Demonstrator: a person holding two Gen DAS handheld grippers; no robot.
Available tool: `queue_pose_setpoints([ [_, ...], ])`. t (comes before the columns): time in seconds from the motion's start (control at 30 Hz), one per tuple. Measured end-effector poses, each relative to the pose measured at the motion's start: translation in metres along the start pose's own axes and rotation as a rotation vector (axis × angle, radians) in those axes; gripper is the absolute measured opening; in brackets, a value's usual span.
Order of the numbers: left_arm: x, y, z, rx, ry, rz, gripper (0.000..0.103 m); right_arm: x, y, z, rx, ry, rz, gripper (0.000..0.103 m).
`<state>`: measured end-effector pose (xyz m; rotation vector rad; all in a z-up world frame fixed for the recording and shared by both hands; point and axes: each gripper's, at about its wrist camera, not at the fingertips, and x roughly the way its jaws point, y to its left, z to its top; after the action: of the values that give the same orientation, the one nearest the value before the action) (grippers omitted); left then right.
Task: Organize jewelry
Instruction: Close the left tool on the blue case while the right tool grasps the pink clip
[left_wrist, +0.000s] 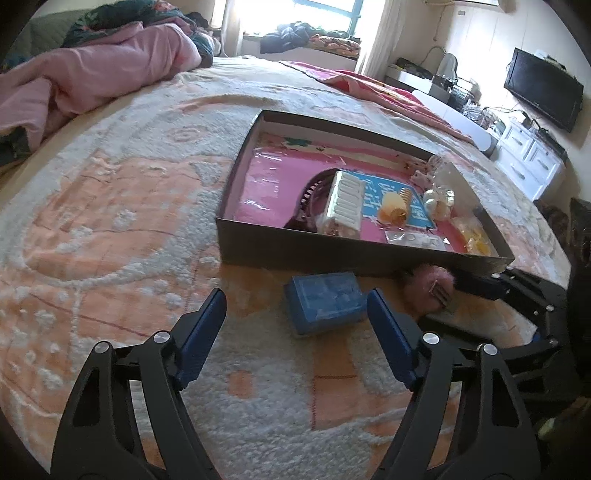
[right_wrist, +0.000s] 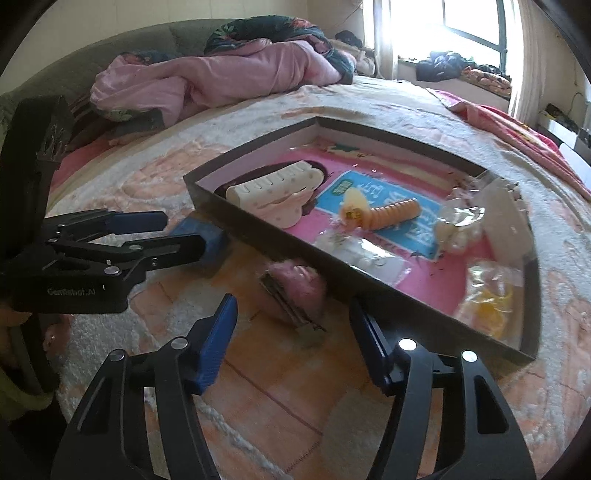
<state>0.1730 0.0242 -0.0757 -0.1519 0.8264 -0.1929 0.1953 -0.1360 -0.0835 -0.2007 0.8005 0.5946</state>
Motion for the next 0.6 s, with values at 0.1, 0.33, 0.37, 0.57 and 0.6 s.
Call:
queue_pose_setpoints([
  [0.1, 0.003, -0.002, -0.001, -0.002, 0.008, -0.023, 0.064, 0.005, 0.000, 0.001, 0.004, 0.011, -0.003, 0.032],
  [0.33, 0.010, -0.013, -0.001, 0.021, 0.024, -0.071, 0.045, -0.009, -0.009, -0.003, 0.051, -0.023, 0.009, 0.027],
  [0.37, 0.011, -0.016, -0.001, 0.032, 0.027, -0.075, 0.041, -0.011, -0.011, -0.004, 0.055, -0.027, 0.008, 0.027],
  [0.57, 0.015, -0.022, -0.002, 0.050, 0.030, -0.084, 0.021, -0.035, -0.022, -0.009, 0.092, -0.060, 0.005, 0.024],
  [0.6, 0.015, -0.021, -0.001, 0.041, 0.030, -0.089, 0.021, -0.039, -0.025, -0.009, 0.099, -0.067, 0.002, 0.024],
])
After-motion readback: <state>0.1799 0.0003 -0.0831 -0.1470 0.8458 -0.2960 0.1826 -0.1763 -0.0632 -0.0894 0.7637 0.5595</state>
